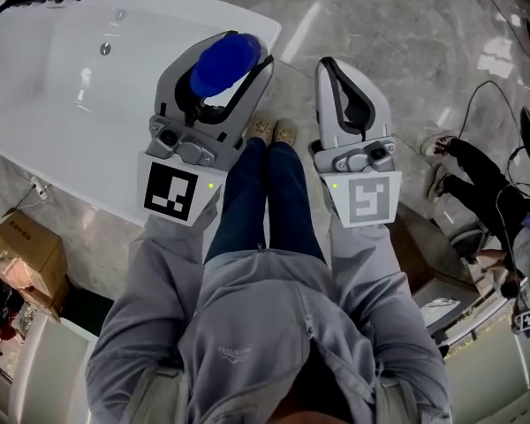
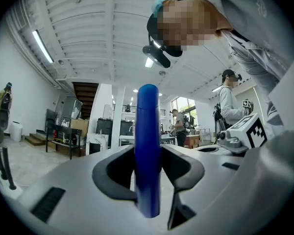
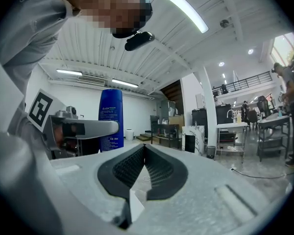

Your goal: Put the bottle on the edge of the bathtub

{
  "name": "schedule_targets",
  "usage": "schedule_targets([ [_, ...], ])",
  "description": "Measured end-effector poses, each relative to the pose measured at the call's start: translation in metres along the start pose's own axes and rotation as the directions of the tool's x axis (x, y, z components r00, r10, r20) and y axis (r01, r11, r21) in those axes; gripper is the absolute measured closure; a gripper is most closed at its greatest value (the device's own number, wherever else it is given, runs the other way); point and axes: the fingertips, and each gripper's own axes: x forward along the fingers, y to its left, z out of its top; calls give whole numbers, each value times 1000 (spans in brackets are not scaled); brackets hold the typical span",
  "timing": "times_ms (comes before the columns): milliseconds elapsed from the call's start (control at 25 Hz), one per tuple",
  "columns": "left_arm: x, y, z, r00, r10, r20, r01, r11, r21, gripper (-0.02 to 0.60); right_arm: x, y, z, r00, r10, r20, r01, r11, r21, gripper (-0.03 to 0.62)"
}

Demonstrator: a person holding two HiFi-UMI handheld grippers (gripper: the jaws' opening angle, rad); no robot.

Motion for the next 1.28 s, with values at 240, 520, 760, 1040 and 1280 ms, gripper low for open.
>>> schedule_targets([
  [240, 3, 4, -24, 1000, -5, 8, 5, 1000, 17, 425, 4, 1, -27, 1000, 17, -9, -17, 999, -31, 591],
  [520, 11, 14, -67, 1000, 1, -5, -1, 1000, 5, 425, 11, -7, -60, 999, 22, -27, -22, 1000, -5, 591],
  [760, 22, 19, -98, 1000, -14, -11, 14, 1000, 18, 425, 21, -4, -90, 998, 48, -46, -49, 999, -13, 591],
  [1040, 29, 18, -132, 999, -34, -40, 35, 999, 16, 424, 32, 0, -122, 994, 77, -83, -80, 996, -28, 591],
  [1280, 35, 25, -165, 997, -46, -58, 47, 999, 13, 425, 44, -3, -152, 992, 72, -106, -74, 997, -9, 591],
])
